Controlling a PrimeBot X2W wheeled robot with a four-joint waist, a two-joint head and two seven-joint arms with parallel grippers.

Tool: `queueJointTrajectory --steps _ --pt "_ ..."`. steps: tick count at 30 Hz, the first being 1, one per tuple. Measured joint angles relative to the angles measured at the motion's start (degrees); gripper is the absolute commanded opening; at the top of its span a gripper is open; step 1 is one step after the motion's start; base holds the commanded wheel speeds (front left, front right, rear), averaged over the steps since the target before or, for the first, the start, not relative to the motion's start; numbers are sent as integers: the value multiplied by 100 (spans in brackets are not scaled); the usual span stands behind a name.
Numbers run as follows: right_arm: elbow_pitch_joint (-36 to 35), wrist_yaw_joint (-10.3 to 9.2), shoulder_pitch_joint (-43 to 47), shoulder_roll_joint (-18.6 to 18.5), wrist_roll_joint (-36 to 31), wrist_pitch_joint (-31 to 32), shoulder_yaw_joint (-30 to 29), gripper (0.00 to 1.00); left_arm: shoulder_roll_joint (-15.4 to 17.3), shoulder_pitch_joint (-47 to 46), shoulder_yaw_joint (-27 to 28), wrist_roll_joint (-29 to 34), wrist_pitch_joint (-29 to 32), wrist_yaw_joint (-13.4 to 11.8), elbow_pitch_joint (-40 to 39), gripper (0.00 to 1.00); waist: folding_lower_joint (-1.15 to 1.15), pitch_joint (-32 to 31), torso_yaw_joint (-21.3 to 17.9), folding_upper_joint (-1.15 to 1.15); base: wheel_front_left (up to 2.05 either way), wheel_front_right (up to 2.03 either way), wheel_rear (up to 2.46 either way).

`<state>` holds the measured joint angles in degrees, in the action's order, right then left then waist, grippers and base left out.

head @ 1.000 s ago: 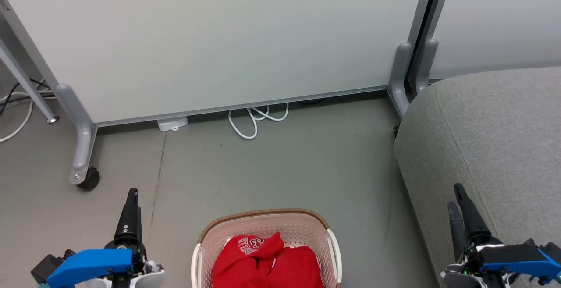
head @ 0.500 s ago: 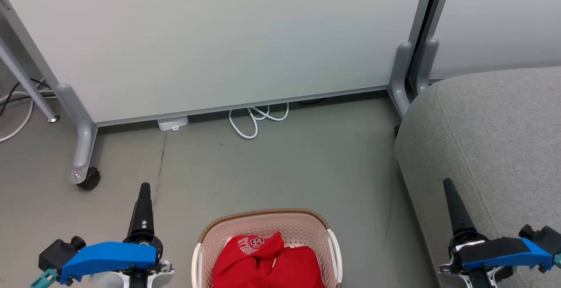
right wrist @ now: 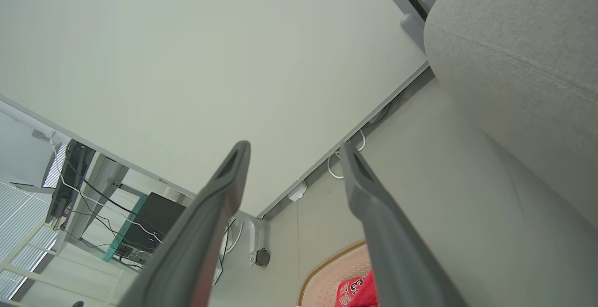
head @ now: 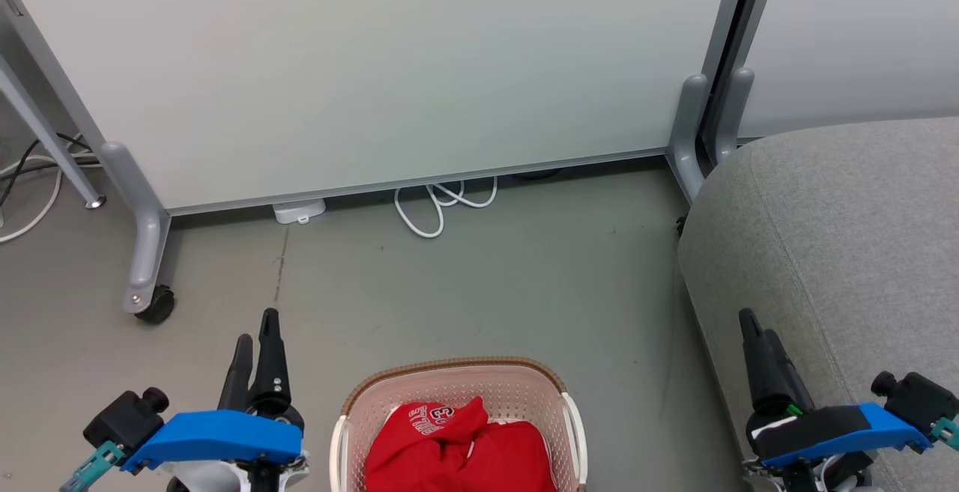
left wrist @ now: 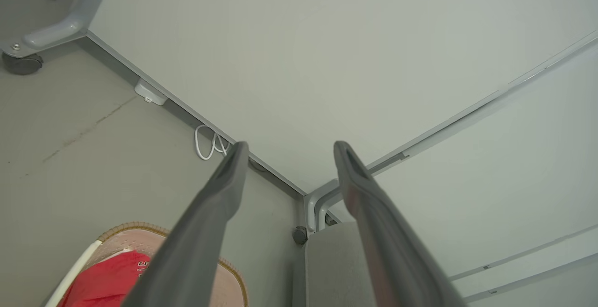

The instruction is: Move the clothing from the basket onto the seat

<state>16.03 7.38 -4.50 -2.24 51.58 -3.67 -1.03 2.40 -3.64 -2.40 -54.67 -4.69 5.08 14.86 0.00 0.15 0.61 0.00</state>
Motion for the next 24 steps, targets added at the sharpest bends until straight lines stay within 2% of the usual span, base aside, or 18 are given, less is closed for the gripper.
queueJointTrajectory --steps 24 --pt "-201 1 -1 -14 -1815 -19 92 100 16 -58 -252 2058 -386 42 100 100 0 -10 26 0 0 0 0"
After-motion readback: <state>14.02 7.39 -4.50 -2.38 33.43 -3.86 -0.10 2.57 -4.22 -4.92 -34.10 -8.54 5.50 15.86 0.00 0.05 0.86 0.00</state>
